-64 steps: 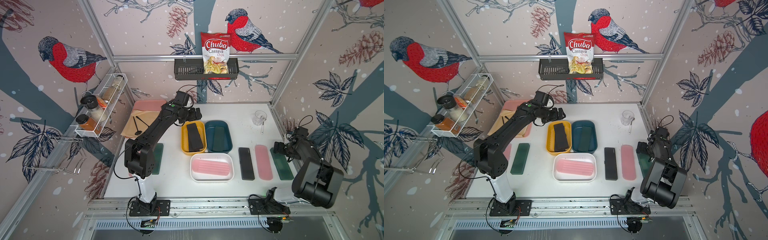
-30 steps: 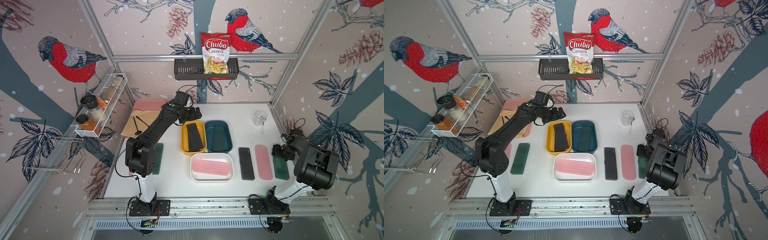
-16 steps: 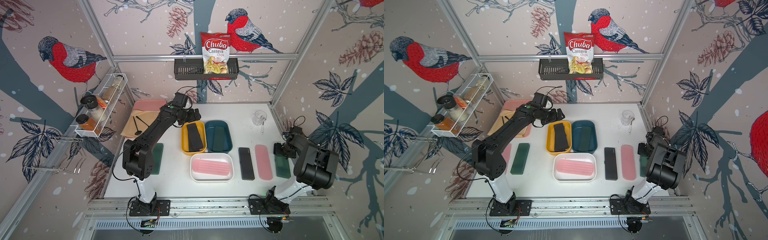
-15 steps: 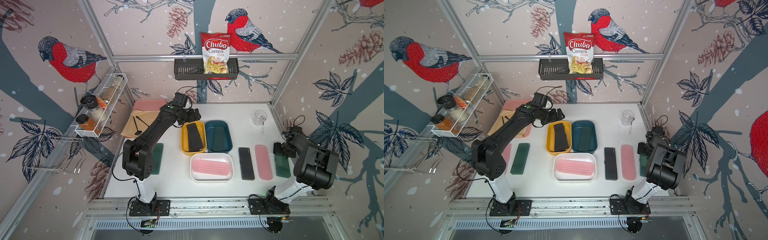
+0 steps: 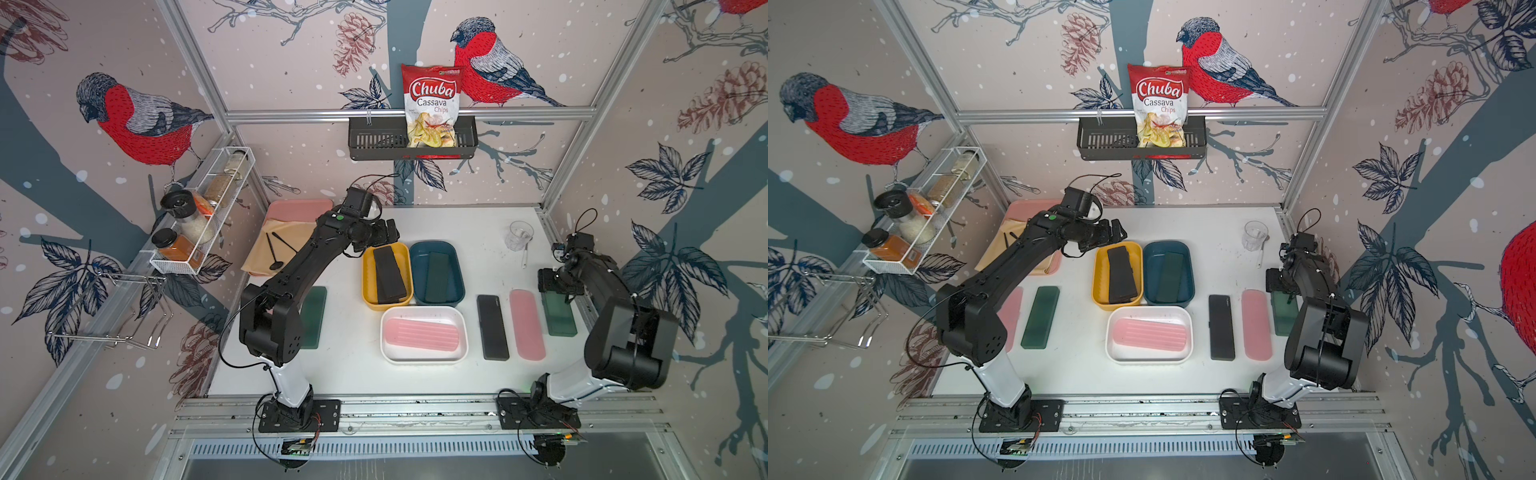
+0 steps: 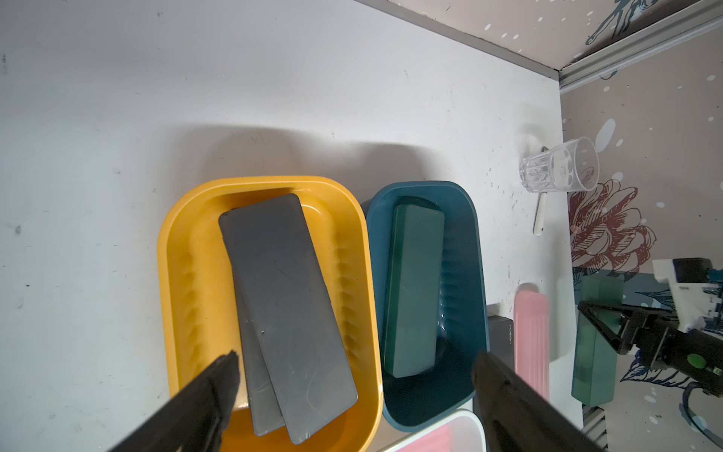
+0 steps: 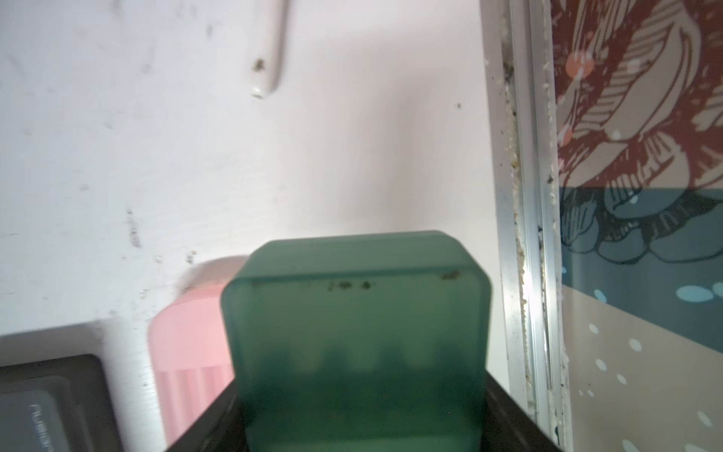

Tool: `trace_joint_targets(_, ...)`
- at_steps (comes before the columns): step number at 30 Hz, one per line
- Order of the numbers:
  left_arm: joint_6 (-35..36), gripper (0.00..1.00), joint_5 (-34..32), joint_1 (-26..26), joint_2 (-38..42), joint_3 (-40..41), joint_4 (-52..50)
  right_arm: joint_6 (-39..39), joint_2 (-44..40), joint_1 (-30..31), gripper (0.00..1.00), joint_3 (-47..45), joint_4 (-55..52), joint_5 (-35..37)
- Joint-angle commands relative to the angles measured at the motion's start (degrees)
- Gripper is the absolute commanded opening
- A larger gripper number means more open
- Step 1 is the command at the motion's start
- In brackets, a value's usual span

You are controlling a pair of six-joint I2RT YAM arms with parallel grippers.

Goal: Place the pencil cases by color into the storage box
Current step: Pick up the pencil case from the center of the board, then place the pencil case at the storage box.

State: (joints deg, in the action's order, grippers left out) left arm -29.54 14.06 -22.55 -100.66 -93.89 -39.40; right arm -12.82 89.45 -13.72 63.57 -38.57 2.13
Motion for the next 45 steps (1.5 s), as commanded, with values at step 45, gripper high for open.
trace_joint_targets(45,4.44,0.96,-1.31,7.32,13.16,14.04,3.50,37.06,21.90,43.90,0.52,33.70,1.30,-4.00)
